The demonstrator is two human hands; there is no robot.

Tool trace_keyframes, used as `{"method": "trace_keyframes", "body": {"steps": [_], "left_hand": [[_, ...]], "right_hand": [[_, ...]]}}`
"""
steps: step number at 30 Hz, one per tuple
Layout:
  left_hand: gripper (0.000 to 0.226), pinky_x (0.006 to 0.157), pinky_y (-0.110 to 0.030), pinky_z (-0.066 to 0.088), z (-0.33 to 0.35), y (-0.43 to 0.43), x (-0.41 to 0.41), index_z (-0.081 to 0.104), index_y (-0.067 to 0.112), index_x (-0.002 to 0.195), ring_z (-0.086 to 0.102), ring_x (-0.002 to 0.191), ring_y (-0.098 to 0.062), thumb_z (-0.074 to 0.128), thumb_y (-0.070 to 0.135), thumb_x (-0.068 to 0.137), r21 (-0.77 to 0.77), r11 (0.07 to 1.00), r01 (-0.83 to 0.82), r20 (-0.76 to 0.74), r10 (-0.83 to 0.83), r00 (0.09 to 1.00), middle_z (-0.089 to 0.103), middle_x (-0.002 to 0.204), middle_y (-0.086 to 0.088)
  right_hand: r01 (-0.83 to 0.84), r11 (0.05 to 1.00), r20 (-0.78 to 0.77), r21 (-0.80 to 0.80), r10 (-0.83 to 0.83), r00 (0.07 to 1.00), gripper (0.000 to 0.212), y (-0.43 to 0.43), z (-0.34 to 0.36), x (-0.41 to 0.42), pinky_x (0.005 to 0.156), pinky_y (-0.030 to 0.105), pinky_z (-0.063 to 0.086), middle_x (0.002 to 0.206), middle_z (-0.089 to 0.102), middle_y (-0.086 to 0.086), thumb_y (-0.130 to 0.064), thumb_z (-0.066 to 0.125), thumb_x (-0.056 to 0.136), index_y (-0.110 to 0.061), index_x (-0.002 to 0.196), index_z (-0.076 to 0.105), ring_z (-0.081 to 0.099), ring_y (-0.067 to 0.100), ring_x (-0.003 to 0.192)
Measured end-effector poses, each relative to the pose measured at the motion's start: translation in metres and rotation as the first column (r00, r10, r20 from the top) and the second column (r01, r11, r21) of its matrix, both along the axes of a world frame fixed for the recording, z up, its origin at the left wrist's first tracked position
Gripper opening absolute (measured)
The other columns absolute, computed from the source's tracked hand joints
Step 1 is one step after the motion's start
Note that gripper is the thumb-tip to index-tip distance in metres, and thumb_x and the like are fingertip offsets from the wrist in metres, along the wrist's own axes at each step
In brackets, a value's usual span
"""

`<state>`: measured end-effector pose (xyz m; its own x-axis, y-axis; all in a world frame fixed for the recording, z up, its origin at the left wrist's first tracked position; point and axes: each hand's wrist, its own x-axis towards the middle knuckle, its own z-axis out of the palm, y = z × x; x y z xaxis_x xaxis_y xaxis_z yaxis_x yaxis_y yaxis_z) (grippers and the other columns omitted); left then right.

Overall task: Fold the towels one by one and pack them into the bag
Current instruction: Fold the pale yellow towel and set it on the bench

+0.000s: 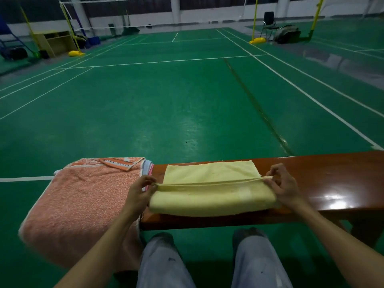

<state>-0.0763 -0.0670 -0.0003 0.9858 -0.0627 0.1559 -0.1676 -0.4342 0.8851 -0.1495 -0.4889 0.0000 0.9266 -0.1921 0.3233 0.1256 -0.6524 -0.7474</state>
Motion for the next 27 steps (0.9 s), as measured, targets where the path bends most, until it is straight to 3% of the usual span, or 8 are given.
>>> {"method": "trace_keyframes", "body": {"steps": [4, 8, 12, 15, 21, 27], "left_hand": [[0.018, 0.075, -0.020, 0.046, -0.003, -0.013, 0.036, 0.060, 0.017, 0.090, 0.057, 0.089, -0.003, 0.063, -0.001, 0.087, -0.031, 0.998, -0.052, -0.049, 0.050, 0.998, 0.061, 0.092, 0.007], [0.014, 0.080, -0.035, 0.052, -0.016, -0.019, 0.084, 0.062, 0.011, 0.093, 0.063, 0.092, -0.020, 0.066, 0.000, 0.085, -0.036, 0.995, -0.095, -0.088, 0.091, 0.992, 0.066, 0.094, -0.005], [0.016, 0.076, -0.045, 0.055, -0.029, -0.026, 0.125, 0.061, 0.012, 0.093, 0.065, 0.087, -0.023, 0.070, 0.002, 0.084, 0.002, 0.991, -0.132, -0.134, 0.132, 0.982, 0.067, 0.091, -0.008], [0.016, 0.070, -0.034, 0.053, -0.040, -0.031, 0.148, 0.062, 0.011, 0.092, 0.064, 0.079, -0.018, 0.073, 0.006, 0.082, 0.072, 0.987, -0.146, -0.162, 0.156, 0.974, 0.068, 0.086, -0.006], [0.014, 0.063, -0.019, 0.042, -0.055, -0.035, 0.165, 0.064, 0.016, 0.089, 0.063, 0.074, -0.015, 0.075, 0.016, 0.081, 0.261, 0.950, -0.173, -0.148, 0.216, 0.965, 0.068, 0.083, 0.000], [0.018, 0.074, -0.023, 0.038, -0.053, -0.045, 0.162, 0.060, 0.011, 0.101, 0.057, 0.086, -0.014, 0.069, 0.014, 0.085, 0.344, 0.924, -0.166, -0.101, 0.212, 0.972, 0.063, 0.097, 0.003]], "right_hand": [[0.047, 0.999, -0.030, 0.009, -0.047, 0.998, 0.053, -0.003, 0.002, 0.032, 0.067, 0.041, 0.053, 0.087, 0.061, 0.004, -0.006, 0.071, 0.086, -0.051, 0.087, 0.043, 0.064, 0.029, 0.077], [0.074, 0.996, -0.088, 0.043, -0.070, 0.994, 0.029, -0.009, -0.003, 0.076, 0.061, 0.031, 0.046, 0.082, 0.058, 0.003, -0.004, 0.071, 0.086, -0.019, 0.095, 0.047, 0.059, 0.025, 0.070], [0.113, 0.993, -0.146, 0.019, -0.109, 0.983, 0.030, -0.018, -0.017, 0.116, 0.066, 0.035, 0.046, 0.084, 0.058, 0.002, -0.006, 0.072, 0.085, -0.020, 0.094, 0.047, 0.061, 0.026, 0.074], [0.127, 0.992, -0.190, -0.011, -0.127, 0.974, 0.032, -0.023, -0.030, 0.140, 0.073, 0.044, 0.049, 0.089, 0.059, 0.001, -0.009, 0.073, 0.085, -0.023, 0.094, 0.046, 0.064, 0.029, 0.081], [0.166, 0.985, -0.265, -0.053, -0.174, 0.949, 0.029, -0.022, -0.048, 0.156, 0.067, 0.032, 0.045, 0.087, 0.063, 0.002, -0.015, 0.077, 0.083, -0.017, 0.095, 0.050, 0.061, 0.021, 0.075], [0.205, 0.976, -0.287, -0.069, -0.216, 0.933, 0.029, -0.017, -0.053, 0.157, 0.068, 0.030, 0.043, 0.093, 0.062, 0.002, -0.017, 0.078, 0.082, -0.018, 0.096, 0.053, 0.062, 0.023, 0.080]]}}
